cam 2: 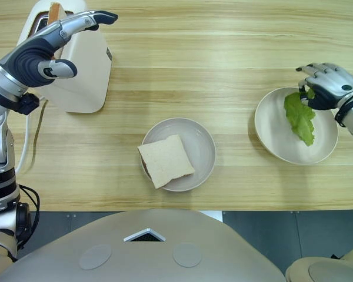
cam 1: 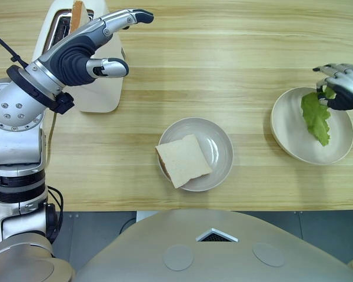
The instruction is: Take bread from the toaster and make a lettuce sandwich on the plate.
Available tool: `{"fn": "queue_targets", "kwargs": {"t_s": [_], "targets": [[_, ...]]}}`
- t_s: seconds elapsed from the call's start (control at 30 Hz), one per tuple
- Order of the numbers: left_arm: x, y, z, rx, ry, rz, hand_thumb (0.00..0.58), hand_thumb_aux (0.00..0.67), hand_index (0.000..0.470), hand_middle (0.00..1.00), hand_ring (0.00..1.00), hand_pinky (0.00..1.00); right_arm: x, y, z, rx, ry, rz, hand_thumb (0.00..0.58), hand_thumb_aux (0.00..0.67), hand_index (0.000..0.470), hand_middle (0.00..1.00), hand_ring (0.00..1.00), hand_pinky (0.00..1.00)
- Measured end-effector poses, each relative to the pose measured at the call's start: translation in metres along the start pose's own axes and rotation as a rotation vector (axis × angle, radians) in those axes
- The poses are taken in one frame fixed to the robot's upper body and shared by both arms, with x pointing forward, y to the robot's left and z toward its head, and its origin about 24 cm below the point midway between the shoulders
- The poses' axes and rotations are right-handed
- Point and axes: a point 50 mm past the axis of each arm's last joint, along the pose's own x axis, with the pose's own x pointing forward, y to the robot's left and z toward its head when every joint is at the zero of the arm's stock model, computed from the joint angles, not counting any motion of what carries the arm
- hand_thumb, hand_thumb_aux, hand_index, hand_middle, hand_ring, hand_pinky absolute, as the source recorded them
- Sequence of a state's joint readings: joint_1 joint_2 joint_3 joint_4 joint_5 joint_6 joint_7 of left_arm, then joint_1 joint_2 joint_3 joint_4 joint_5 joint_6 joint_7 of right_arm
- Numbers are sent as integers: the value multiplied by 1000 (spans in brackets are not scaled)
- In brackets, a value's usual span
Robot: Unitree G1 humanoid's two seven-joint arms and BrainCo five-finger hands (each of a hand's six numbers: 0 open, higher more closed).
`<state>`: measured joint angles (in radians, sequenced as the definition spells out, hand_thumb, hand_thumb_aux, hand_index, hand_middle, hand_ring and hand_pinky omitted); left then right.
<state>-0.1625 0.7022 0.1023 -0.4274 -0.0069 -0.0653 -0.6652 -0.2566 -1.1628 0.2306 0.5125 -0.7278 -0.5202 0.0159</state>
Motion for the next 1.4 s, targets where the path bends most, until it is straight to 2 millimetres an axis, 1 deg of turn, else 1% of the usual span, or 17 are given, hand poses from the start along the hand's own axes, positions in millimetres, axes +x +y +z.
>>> {"fn": "queue_targets", "kwargs": {"t_s": [0.03,0.1,0.2,0.23,0.27,0.37,0.4,0.47,0.5,0.57,0.73,0.77,0.83,1.03,1.17,1.23,1.4], "targets": [[0,0,-1,-2,4,1,0,0,0,0,0,0,-4,-13,0,10,-15,-32,580,670,470,0,0,0],[0,0,-2,-4,7,1,0,0,0,0,0,0,-9,-30,1,17,-34,-71,580,670,470,0,0,0],[0,0,-7,-14,18,0,0,0,0,0,0,0,-18,-56,15,47,-112,-124,580,670,470,0,0,0],[0,0,-8,-17,21,-1,0,0,0,0,0,0,-22,-70,23,59,-159,-156,580,670,470,0,0,0],[1,-1,-9,-21,23,-3,0,0,0,0,0,0,-24,-80,31,71,-198,-171,580,670,470,0,0,0],[2,-2,-8,-21,17,-13,0,0,0,0,0,0,-29,-90,55,116,-325,-161,580,670,470,0,0,0],[3,-3,-8,-20,12,-19,0,0,0,0,0,0,-30,-92,68,142,-390,-158,580,670,470,0,0,0],[5,-5,-8,-17,12,-30,0,0,0,0,0,0,-31,-92,87,185,-486,-140,580,670,470,0,0,0],[6,-6,-9,-19,13,-33,0,0,0,0,0,0,-30,-90,93,206,-516,-131,580,670,470,0,0,0],[8,-8,-9,-24,10,-44,0,0,0,0,0,0,-29,-85,113,250,-613,-98,580,670,470,0,0,0],[17,-8,-5,-18,-21,-55,0,0,0,0,0,0,-34,-81,153,341,-822,-17,580,670,470,0,0,0],[18,-8,-5,-19,-25,-58,0,0,0,0,0,0,-35,-82,157,355,-848,-11,580,670,470,0,0,0],[19,-7,-4,-16,-30,-59,0,0,0,0,0,0,-35,-83,166,368,-899,16,580,670,470,0,0,0],[25,-8,-3,-22,-42,-67,0,0,0,0,0,0,-21,-66,218,378,-1078,136,580,670,470,0,0,0],[28,-7,-1,-17,-55,-70,0,0,0,0,0,0,-14,-58,243,337,-1132,176,580,670,470,0,0,0],[29,-7,0,-18,-57,-72,0,0,0,0,0,0,-11,-53,249,321,-1135,191,580,670,470,0,0,0],[31,-7,2,-16,-65,-76,0,0,0,0,0,0,-4,-49,248,300,-1096,191,580,670,470,0,0,0]]}}
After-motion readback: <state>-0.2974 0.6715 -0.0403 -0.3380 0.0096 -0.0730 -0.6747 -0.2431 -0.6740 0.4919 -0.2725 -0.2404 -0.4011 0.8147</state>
